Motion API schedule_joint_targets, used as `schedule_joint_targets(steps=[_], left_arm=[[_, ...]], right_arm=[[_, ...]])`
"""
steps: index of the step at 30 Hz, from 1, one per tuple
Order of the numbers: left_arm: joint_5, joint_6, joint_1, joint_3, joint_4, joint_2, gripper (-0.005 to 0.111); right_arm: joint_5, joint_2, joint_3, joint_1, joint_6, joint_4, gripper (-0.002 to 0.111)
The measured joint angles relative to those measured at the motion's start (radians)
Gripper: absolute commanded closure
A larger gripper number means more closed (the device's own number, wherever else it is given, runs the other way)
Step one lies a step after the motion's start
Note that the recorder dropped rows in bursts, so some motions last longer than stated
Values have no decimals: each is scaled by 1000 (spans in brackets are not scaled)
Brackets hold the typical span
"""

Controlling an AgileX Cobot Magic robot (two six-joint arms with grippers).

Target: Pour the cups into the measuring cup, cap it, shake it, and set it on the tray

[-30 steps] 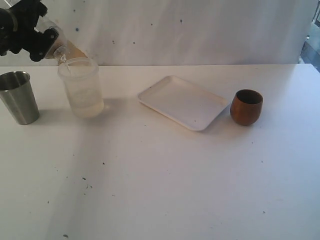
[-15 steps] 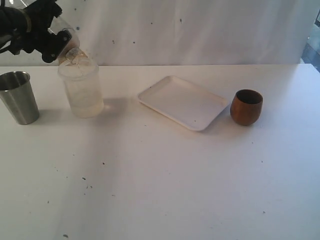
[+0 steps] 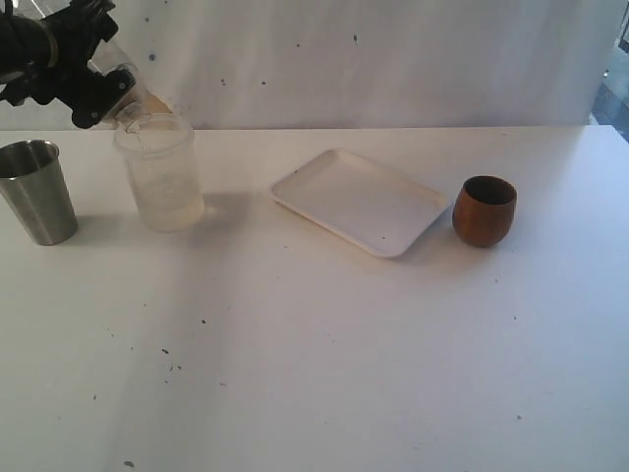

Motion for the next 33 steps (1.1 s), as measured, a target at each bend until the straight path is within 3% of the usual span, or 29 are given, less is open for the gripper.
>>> schedule_joint_targets(steps=[33], left_arm=[[-17, -8, 0, 0, 10, 0, 107]], right_arm=[[0, 0, 0, 0, 2, 0, 107]])
